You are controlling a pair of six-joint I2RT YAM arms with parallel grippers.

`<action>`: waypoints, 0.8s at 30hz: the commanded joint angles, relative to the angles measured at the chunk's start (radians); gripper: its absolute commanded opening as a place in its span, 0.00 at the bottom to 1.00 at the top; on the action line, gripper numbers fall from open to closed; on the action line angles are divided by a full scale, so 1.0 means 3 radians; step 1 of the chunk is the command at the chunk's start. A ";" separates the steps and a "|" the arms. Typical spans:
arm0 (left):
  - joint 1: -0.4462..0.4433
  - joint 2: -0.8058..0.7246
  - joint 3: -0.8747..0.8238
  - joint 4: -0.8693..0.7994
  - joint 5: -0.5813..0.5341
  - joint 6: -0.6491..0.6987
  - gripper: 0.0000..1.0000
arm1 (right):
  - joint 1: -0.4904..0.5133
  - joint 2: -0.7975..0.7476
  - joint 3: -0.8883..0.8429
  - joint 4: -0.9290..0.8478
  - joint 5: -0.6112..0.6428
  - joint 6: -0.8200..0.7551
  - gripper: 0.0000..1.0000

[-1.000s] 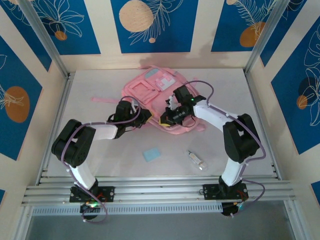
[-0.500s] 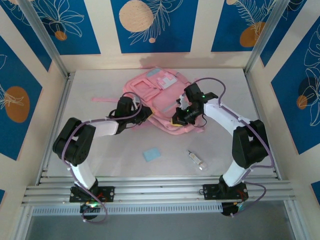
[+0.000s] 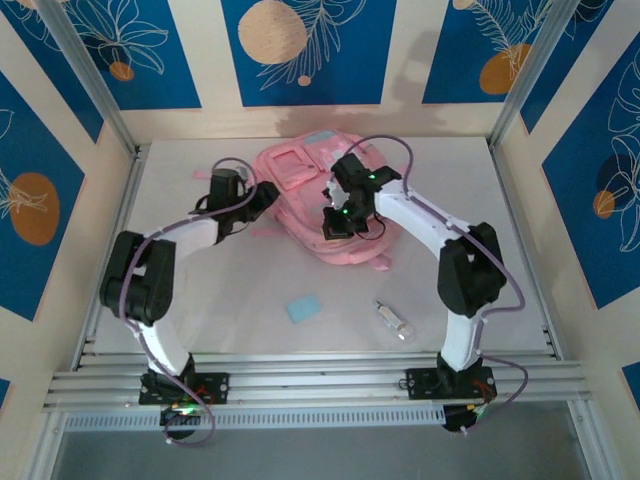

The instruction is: Pack books, pencil case, and school supplies into a backpack

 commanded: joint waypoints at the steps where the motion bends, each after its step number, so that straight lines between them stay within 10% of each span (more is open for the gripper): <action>1: -0.0033 -0.0459 -0.0343 0.0036 -0.0158 -0.0057 0.64 | 0.0106 0.0215 0.0344 -0.0064 -0.0113 0.0129 0.00; 11: -0.0486 -0.0723 -0.1061 0.0672 -0.0430 -0.0821 0.70 | 0.0265 0.0375 0.0635 0.0373 -0.0449 0.0513 0.00; 18: -0.0537 -0.0223 -0.0701 0.0918 -0.0588 -0.0739 0.57 | 0.0373 0.0156 0.0281 0.0522 -0.0727 0.0691 0.00; 24: -0.0494 -0.0047 -0.0497 0.0956 -0.0693 -0.0492 0.07 | 0.0390 -0.0160 -0.0325 0.0261 -0.0462 0.0568 0.00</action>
